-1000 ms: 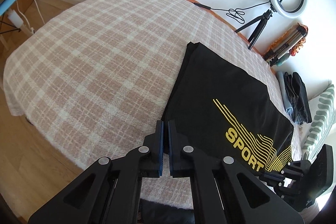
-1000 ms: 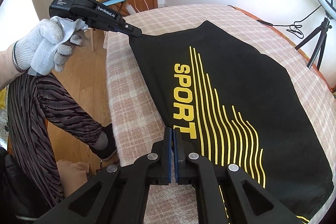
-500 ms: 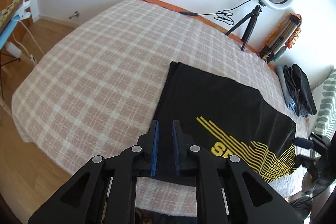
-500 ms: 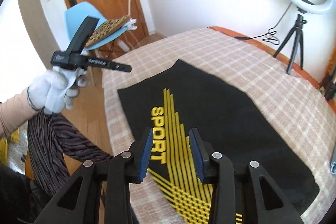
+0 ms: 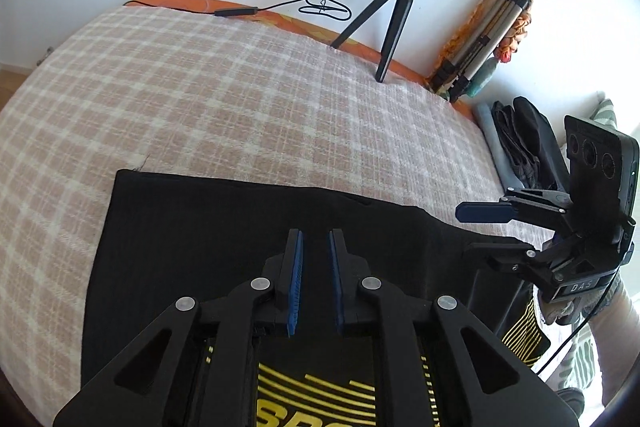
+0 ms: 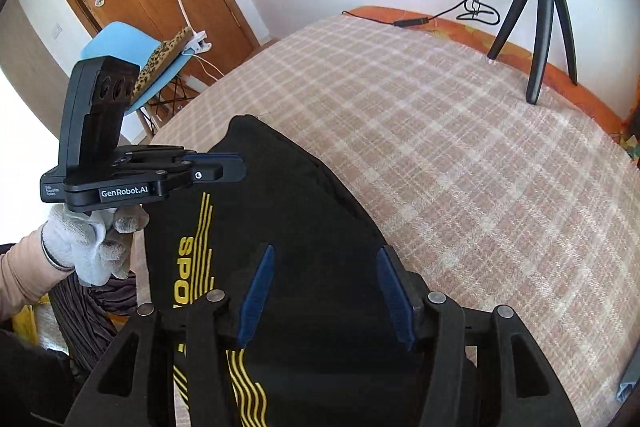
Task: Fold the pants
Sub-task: 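Lift the grasped edge with both tools and fold it over the shorts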
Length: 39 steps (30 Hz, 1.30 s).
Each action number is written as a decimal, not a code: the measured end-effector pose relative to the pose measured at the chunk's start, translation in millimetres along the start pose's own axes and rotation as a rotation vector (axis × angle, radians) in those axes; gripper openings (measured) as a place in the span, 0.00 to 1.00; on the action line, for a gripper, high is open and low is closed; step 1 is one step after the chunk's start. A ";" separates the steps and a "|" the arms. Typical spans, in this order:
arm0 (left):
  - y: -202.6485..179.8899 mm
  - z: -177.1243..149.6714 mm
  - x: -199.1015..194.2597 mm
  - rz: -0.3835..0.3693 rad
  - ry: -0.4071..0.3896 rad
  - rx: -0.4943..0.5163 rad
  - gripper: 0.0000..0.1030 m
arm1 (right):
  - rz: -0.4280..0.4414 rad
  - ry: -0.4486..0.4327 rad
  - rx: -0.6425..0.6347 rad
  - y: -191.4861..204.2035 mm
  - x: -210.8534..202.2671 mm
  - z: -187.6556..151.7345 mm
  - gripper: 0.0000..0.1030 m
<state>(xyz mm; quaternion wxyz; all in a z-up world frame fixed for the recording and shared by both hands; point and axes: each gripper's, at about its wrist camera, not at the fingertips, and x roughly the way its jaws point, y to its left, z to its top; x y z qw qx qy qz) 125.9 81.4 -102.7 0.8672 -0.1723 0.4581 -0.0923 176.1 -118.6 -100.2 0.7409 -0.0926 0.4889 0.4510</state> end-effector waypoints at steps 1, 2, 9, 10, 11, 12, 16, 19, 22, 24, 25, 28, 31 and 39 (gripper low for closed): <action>2.0 2.0 6.3 0.001 0.007 0.004 0.11 | 0.003 0.012 0.005 -6.0 6.9 0.2 0.55; 4.1 3.3 12.6 0.014 0.014 0.009 0.11 | 0.015 0.021 0.014 -12.0 13.0 0.5 0.56; 27.7 -1.0 30.6 0.016 0.038 -0.045 0.11 | 0.073 0.035 0.046 -22.5 31.2 -9.1 0.21; 27.3 -1.4 30.2 0.020 0.035 -0.038 0.11 | 0.049 0.012 0.017 -15.0 26.1 -11.6 0.18; 27.5 -1.8 30.2 0.021 0.033 -0.034 0.11 | 0.019 -0.019 -0.021 -5.8 19.5 -14.6 0.12; 28.2 -2.1 30.0 0.018 0.031 -0.036 0.11 | -0.020 -0.045 -0.058 4.4 13.1 -18.0 0.08; 29.6 1.1 27.7 0.012 0.041 -0.064 0.11 | -0.193 -0.135 -0.232 43.6 -0.7 -36.3 0.06; 27.5 5.3 14.2 -0.003 0.004 -0.092 0.11 | -0.221 -0.106 -0.310 58.2 8.1 -48.0 0.06; 5.3 10.0 0.4 -0.022 -0.047 -0.012 0.11 | -0.236 -0.101 -0.306 58.8 13.3 -52.6 0.09; -9.4 10.9 3.8 -0.041 -0.034 0.044 0.11 | -0.228 -0.105 -0.286 55.7 14.3 -52.9 0.11; -14.1 9.8 8.9 -0.042 -0.021 0.055 0.11 | -0.225 -0.104 -0.280 54.7 14.6 -53.7 0.12; -16.3 2.6 24.6 -0.052 0.024 0.041 0.11 | -0.236 -0.103 -0.262 53.0 16.6 -53.9 0.15; -17.0 -6.6 22.6 -0.032 0.015 0.040 0.11 | -0.228 -0.104 -0.239 49.7 16.7 -52.1 0.20; -16.3 -12.4 25.0 0.006 0.037 0.061 0.11 | -0.209 -0.089 -0.229 51.1 18.3 -50.2 0.34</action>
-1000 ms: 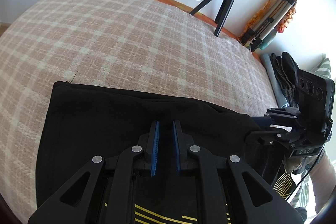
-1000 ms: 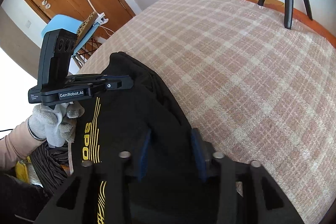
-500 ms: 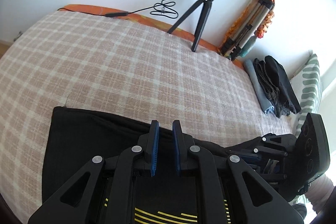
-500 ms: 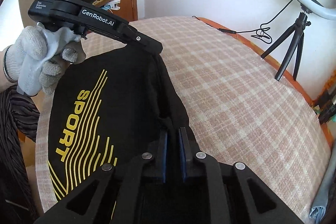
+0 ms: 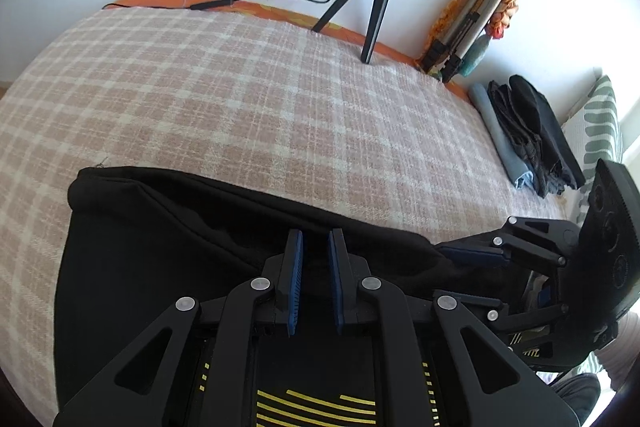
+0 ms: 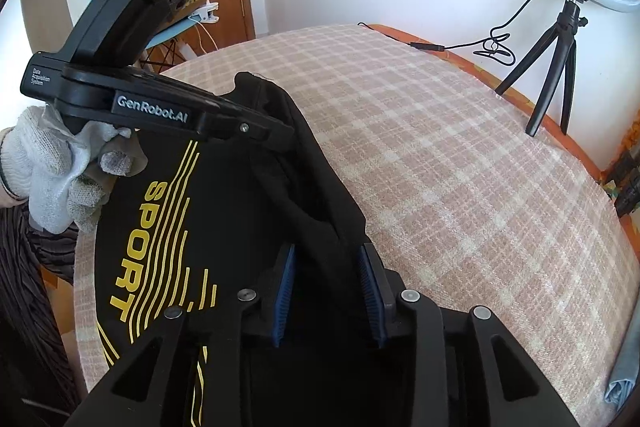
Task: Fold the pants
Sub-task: 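Lift the grasped edge with both tools and fold it over the shorts, then lower the folded edge onto the shorts and open both tools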
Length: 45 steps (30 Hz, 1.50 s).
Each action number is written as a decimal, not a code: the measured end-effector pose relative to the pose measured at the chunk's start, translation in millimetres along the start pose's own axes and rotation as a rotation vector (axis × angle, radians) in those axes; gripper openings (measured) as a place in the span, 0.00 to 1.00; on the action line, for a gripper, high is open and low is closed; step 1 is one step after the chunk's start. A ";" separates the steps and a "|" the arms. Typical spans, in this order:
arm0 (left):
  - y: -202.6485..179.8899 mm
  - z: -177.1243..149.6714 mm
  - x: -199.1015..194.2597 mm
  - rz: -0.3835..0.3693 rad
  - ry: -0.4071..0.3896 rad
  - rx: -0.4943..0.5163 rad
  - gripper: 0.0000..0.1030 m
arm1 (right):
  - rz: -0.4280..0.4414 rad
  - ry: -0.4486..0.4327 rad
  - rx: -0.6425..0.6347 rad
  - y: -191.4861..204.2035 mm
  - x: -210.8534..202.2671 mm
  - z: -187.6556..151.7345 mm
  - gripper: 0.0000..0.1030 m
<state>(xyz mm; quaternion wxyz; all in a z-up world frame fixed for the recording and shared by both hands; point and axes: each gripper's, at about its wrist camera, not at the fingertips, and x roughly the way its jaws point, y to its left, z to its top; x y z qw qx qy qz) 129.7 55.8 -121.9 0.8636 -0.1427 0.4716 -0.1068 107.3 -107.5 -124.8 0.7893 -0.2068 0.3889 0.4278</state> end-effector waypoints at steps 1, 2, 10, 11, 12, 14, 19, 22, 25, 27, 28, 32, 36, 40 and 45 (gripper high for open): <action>1.8 -2.5 3.3 -0.015 0.013 -0.013 0.11 | 0.009 0.001 0.006 -0.9 -1.3 1.0 0.35; 2.7 -4.9 5.8 -0.027 0.025 -0.024 0.11 | 0.024 0.002 0.025 -3.4 -3.7 2.6 0.37; -0.1 -14.4 4.3 -0.048 0.044 -0.008 0.11 | 0.042 0.009 0.112 -23.8 -4.4 35.2 0.33; -0.3 -13.4 3.9 -0.048 0.044 -0.006 0.11 | 0.011 0.025 0.109 -25.2 0.7 39.2 0.31; 0.0 -12.6 3.2 -0.051 0.044 -0.010 0.11 | -0.011 0.033 0.124 -29.0 3.5 43.1 0.33; 1.4 -12.5 2.6 -0.056 0.043 -0.015 0.11 | 0.024 0.020 0.186 -38.0 1.1 50.8 0.30; 5.8 -13.8 0.6 -0.065 0.041 -0.027 0.11 | 0.096 0.106 0.222 -26.3 3.6 65.5 0.22; 10.3 -15.0 -1.8 -0.070 0.038 -0.041 0.11 | 0.091 0.218 0.278 -26.3 23.5 64.4 0.22; 12.2 -17.5 -1.5 -0.082 0.048 -0.048 0.11 | 0.020 0.297 0.330 -31.6 41.3 61.1 0.22; 10.1 -18.2 -1.3 -0.079 0.050 -0.034 0.11 | 0.006 0.315 0.352 -32.9 47.7 61.3 0.22; 9.3 -18.6 -1.6 -0.079 0.051 -0.030 0.11 | -0.017 0.323 0.354 -33.1 50.6 62.1 0.23; 11.1 -20.1 -3.2 -0.090 0.053 -0.039 0.11 | -0.048 0.366 0.374 -34.4 64.3 65.5 0.30; 12.2 -20.7 -8.2 -0.081 0.048 -0.030 0.11 | -0.096 0.395 0.296 -22.0 72.4 69.9 0.31; 17.4 -13.6 -30.5 -0.072 0.005 -0.042 0.11 | -0.115 0.381 0.285 -23.4 70.5 67.6 0.16; 21.7 -13.7 -71.5 -0.043 -0.057 0.009 0.11 | -0.058 0.323 0.353 -37.9 56.0 64.4 0.04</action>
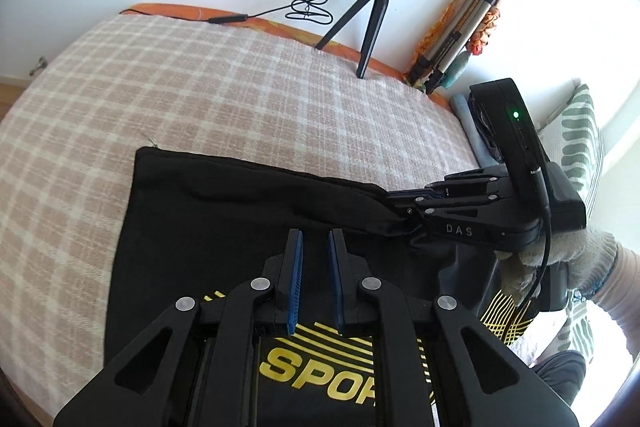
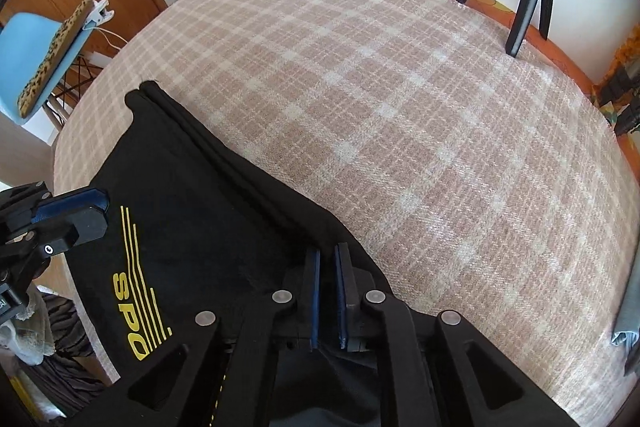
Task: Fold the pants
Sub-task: 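Lower the folded edge onto the shorts and open both tools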
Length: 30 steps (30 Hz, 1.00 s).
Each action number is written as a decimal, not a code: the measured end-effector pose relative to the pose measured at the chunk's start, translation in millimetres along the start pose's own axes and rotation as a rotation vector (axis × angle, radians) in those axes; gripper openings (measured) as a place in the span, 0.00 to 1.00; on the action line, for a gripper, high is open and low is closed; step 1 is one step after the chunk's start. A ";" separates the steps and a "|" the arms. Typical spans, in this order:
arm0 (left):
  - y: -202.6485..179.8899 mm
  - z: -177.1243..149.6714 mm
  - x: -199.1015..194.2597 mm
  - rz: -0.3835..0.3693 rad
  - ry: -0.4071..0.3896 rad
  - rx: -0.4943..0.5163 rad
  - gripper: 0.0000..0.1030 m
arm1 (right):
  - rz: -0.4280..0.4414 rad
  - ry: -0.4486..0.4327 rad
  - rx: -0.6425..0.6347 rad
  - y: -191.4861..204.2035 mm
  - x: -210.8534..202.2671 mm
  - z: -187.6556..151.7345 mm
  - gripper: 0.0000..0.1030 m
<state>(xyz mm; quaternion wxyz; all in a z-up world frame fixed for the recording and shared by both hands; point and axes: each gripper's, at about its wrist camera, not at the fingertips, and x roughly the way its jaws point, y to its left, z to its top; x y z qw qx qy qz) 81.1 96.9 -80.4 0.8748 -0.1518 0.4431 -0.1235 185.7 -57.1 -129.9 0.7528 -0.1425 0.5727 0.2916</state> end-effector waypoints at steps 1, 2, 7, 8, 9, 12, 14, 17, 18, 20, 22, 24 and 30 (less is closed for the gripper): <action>0.9 -1.5 -1.9 0.020 0.003 0.024 0.11 | 0.027 -0.008 0.010 -3.6 -4.1 0.8 0.04; 2.3 -2.7 0.6 0.046 0.012 0.042 0.11 | 0.051 -0.017 0.024 -7.8 -7.7 2.5 0.04; 31.7 -4.6 39.5 0.070 0.113 -0.063 0.11 | 0.089 -0.049 0.064 -31.5 -17.3 16.5 0.04; 35.7 -5.8 46.9 0.072 0.132 -0.073 0.11 | 0.090 -0.046 0.062 -35.4 -14.9 19.7 0.04; 38.7 -7.0 50.2 0.065 0.136 -0.083 0.11 | 0.090 -0.040 0.061 -41.2 -11.4 23.3 0.05; 37.3 -6.2 48.5 0.070 0.124 -0.069 0.11 | 0.047 -0.072 0.085 -54.3 -1.6 36.9 0.12; 38.5 -7.3 46.9 0.074 0.119 -0.070 0.11 | 0.043 -0.108 0.106 -63.5 -6.9 38.5 0.18; 46.1 -3.1 38.5 0.107 0.082 -0.088 0.11 | 0.113 -0.184 0.089 -61.7 -29.4 27.2 0.18; 50.9 0.4 35.8 0.121 0.066 -0.096 0.11 | 0.133 -0.206 0.056 -54.8 -36.9 20.6 0.18; 65.1 7.9 31.3 0.137 0.049 -0.139 0.11 | 0.206 -0.222 0.002 -39.0 -44.9 8.4 0.18; 80.0 15.5 25.1 0.165 0.022 -0.178 0.11 | 0.214 -0.215 -0.047 -22.3 -41.9 0.9 0.18; 92.8 22.3 17.2 0.168 -0.010 -0.217 0.11 | 0.163 -0.190 -0.070 -10.9 -28.8 0.0 0.18; 101.9 33.7 -8.9 0.178 -0.090 -0.246 0.11 | 0.102 -0.166 0.025 -25.8 5.2 7.5 0.26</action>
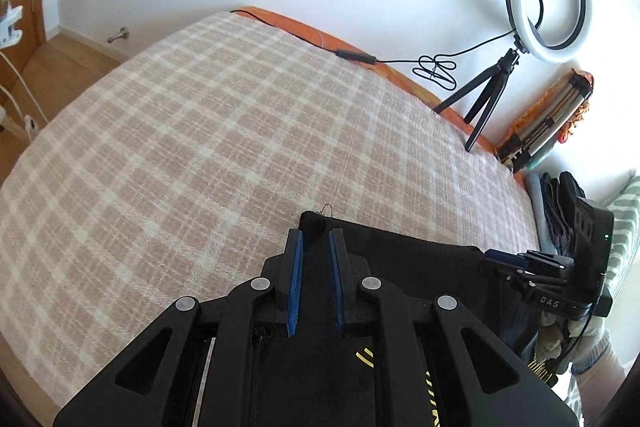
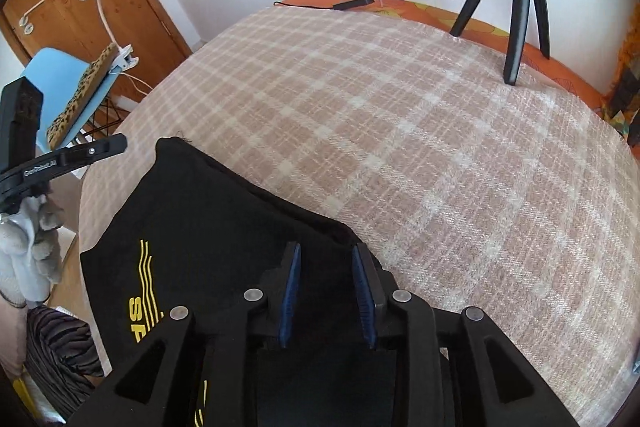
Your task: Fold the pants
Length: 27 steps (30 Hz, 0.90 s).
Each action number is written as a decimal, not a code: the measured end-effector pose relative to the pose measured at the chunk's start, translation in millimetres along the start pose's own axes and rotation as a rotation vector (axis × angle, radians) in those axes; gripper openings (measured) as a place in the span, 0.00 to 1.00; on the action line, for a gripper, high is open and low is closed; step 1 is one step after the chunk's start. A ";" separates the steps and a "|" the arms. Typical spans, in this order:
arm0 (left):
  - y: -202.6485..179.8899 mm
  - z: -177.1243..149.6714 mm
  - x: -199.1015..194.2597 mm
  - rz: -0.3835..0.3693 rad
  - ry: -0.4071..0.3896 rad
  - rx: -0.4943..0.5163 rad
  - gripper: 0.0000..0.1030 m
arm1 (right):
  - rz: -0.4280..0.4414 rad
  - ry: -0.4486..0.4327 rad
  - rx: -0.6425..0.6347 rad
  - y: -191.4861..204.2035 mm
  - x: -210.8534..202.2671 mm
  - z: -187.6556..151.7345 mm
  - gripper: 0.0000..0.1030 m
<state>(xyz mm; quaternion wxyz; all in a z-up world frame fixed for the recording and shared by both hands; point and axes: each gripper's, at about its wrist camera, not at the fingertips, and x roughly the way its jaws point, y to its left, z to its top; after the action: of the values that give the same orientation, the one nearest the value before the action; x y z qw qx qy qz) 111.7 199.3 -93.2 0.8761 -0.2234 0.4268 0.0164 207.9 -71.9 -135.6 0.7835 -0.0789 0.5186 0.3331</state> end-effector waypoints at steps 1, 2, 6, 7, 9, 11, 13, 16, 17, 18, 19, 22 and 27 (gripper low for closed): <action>-2.0 -0.3 -2.4 0.002 -0.008 0.009 0.11 | 0.010 -0.001 0.015 -2.1 2.5 -0.7 0.26; -4.6 -0.8 -3.4 -0.004 -0.013 0.018 0.11 | 0.014 -0.011 0.023 -2.4 0.6 -1.0 0.26; -21.3 -5.8 -7.8 -0.031 -0.010 0.077 0.11 | 0.037 -0.089 0.073 -3.8 -34.3 -10.9 0.31; -26.5 -7.4 -10.1 -0.040 -0.009 0.092 0.11 | 0.035 -0.113 0.083 -4.7 -47.1 -15.5 0.31; -41.0 -12.7 -15.2 -0.070 -0.008 0.134 0.11 | 0.018 -0.165 0.109 -8.4 -75.6 -29.5 0.33; -60.2 -20.7 -21.1 -0.096 -0.008 0.193 0.11 | 0.003 -0.210 0.151 -16.0 -105.1 -48.1 0.35; -81.1 -31.9 -25.9 -0.134 -0.001 0.253 0.11 | -0.021 -0.251 0.195 -26.4 -133.6 -69.8 0.36; -116.2 -55.3 -32.4 -0.195 0.014 0.351 0.11 | -0.069 -0.302 0.262 -43.2 -172.3 -103.7 0.37; -128.7 -63.9 -33.4 -0.216 0.024 0.385 0.11 | -0.097 -0.314 0.279 -47.4 -183.2 -115.0 0.38; -140.7 -72.8 -35.0 -0.238 0.033 0.417 0.11 | -0.120 -0.324 0.294 -51.9 -193.6 -126.9 0.39; -152.9 -82.3 -36.4 -0.265 0.042 0.449 0.11 | -0.136 -0.333 0.312 -56.4 -202.8 -138.6 0.39; -190.0 -111.0 -39.5 -0.332 0.073 0.553 0.11 | -0.178 -0.340 0.364 -69.6 -223.2 -169.4 0.39; -244.8 -158.2 -45.0 -0.409 0.107 0.721 0.38 | -0.204 -0.370 0.449 -88.4 -247.2 -212.1 0.39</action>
<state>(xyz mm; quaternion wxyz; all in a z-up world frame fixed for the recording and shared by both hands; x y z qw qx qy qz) 19.7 -77.8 -51.6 0.8602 0.0169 0.3969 -0.3198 40.7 -347.8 -36.7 0.8918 0.1064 0.4174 0.1387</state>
